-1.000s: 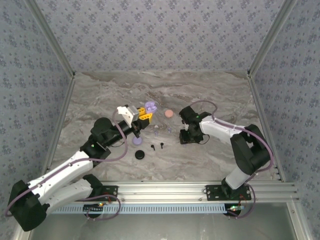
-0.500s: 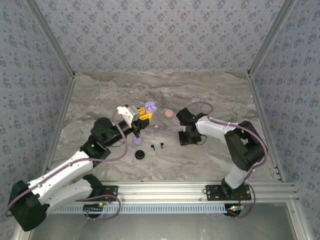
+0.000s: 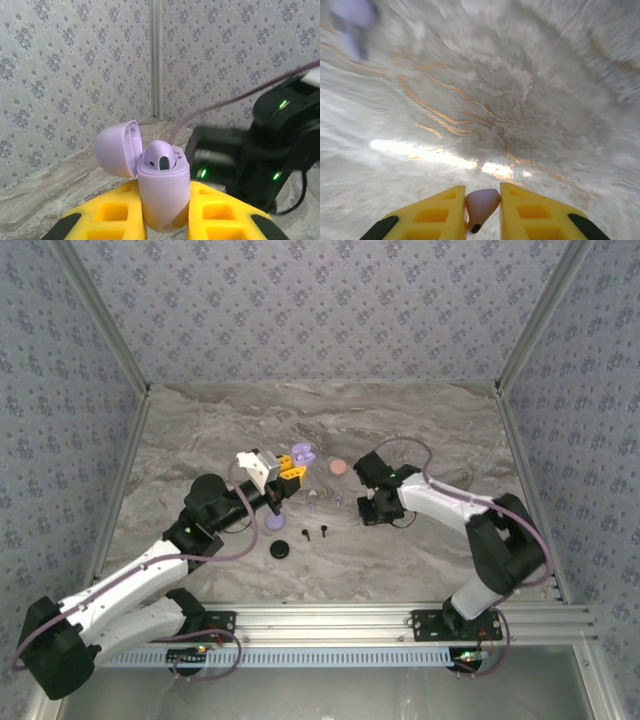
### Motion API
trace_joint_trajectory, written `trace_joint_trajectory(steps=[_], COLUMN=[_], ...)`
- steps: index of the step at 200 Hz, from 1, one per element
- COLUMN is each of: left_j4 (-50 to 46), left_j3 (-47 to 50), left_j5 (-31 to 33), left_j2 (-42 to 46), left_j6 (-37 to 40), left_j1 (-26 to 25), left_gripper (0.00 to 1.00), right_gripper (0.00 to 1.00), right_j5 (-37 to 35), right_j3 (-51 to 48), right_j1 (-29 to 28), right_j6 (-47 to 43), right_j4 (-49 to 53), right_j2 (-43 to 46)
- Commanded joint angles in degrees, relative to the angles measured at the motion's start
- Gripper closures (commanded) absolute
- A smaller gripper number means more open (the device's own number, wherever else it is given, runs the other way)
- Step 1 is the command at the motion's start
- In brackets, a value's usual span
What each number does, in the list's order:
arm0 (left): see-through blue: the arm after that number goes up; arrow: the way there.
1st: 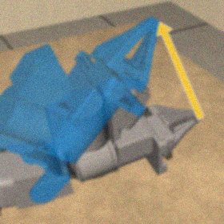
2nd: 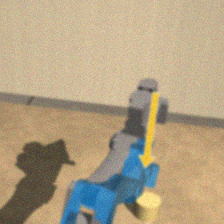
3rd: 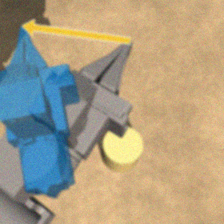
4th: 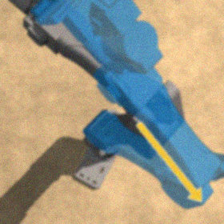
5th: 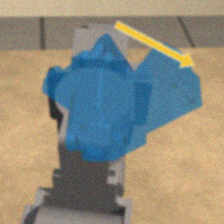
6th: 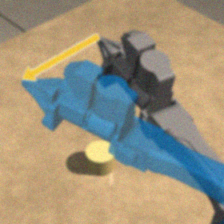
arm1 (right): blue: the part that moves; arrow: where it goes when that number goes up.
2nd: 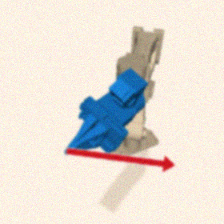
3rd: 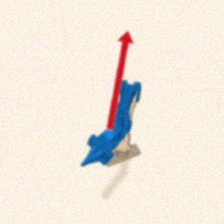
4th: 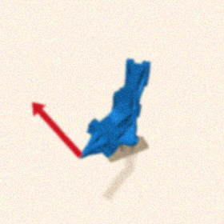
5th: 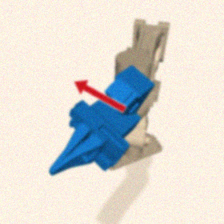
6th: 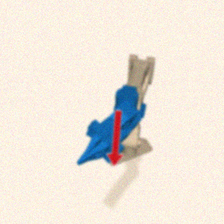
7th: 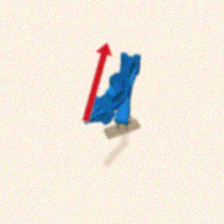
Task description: Insert the wireless bluetooth earbuds into the charging case
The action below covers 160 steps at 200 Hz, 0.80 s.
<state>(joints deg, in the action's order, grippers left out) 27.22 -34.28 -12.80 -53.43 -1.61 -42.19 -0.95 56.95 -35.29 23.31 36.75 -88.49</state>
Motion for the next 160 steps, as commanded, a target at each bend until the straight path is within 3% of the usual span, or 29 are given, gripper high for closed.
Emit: trace_joint_trajectory(steps=[1, 56, 97, 160], left_j4=[3.8, 7.2, 9.3, 11.0], left_j3=[0.2, -2.1, -3.2, -3.5], left_j5=[-0.7, -3.7, -5.4, -6.5], left_j2=[-1.9, -7.9, -11.0, -12.2], left_j6=[-0.8, -0.9, -1.8, -3.3], left_j1=[-0.4, -0.4, -0.4, -0.4], left_gripper=[1.00, 1.00, 1.00, 1.00], right_gripper=[0.78, 0.78, 0.79, 0.79], right_j5=[-0.9, 4.0, 2.0, 1.7], right_j3=[5.1, 18.7, 24.2, 23.8], right_j1=[-0.2, -2.1, -6.2, -8.3], right_j6=[-0.4, -1.2, -1.1, 0.2], right_j4=[2.4, 2.2, -0.6, -4.2], right_j2=[9.3, 19.1, 18.3, 15.5])
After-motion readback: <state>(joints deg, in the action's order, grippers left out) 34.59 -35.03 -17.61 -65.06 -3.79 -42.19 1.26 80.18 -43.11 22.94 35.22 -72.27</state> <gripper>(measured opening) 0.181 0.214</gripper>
